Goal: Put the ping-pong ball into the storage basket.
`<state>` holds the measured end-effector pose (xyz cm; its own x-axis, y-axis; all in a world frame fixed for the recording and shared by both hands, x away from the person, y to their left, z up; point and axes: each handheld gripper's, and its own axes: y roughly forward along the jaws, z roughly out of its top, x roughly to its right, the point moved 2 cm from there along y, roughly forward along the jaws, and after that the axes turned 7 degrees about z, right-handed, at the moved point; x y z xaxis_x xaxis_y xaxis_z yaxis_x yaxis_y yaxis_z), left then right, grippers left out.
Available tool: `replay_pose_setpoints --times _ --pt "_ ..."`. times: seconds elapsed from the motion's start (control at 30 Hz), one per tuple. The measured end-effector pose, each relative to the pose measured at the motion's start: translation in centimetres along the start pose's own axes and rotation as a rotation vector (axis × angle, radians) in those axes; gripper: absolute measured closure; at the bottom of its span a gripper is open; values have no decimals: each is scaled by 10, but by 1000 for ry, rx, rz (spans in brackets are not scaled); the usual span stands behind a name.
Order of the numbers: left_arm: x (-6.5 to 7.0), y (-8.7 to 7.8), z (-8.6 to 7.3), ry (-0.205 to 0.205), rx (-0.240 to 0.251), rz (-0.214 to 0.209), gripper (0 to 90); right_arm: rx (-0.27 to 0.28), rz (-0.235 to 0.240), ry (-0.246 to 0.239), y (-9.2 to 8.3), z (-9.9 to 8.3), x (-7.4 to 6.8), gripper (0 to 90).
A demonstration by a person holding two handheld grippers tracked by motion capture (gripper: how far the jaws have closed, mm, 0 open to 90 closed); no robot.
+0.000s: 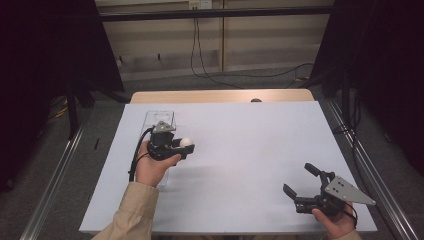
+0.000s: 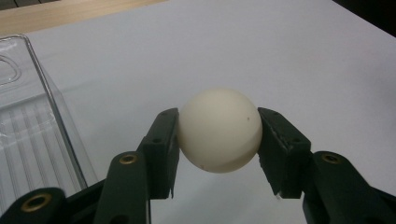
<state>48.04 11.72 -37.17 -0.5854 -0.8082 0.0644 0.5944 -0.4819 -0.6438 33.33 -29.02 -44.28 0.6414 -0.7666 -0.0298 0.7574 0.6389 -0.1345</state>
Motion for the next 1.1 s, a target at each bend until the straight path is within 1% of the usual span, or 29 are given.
replay_pose_setpoints --times 0.07,0.2,0.27,0.37,0.47,0.5,0.6,0.8,0.87,0.97,1.07,1.1 --pt "-1 -1 0 -7 2 3 513 0 0 0 0 0 0 19" --pt "-3 -2 0 0 -1 6 513 4 -6 6 0 0 0 19" --pt "-3 -3 0 -8 5 5 513 0 -1 0 0 0 0 19" --pt "-4 -4 0 -5 6 14 513 1 -3 4 0 0 0 19" --pt "-5 -4 0 -14 13 15 513 1 -2 3 1 0 -1 19" --pt "-5 -4 0 -7 8 16 513 1 -2 4 0 0 -1 19" --pt "-6 -5 0 -3 2 17 513 -1 1 4 0 0 0 19" --pt "-8 -7 0 -6 7 22 514 -3 2 1 0 0 0 19" --pt "-9 -8 0 -5 0 27 513 4 -3 5 0 0 0 19" --pt "-11 -9 0 -5 5 33 513 5 -7 4 -1 1 0 19" --pt "-12 -11 -1 -13 9 32 513 0 -2 2 0 0 0 19" --pt "-13 -12 -2 -6 4 35 513 -1 -2 0 0 0 0 19"
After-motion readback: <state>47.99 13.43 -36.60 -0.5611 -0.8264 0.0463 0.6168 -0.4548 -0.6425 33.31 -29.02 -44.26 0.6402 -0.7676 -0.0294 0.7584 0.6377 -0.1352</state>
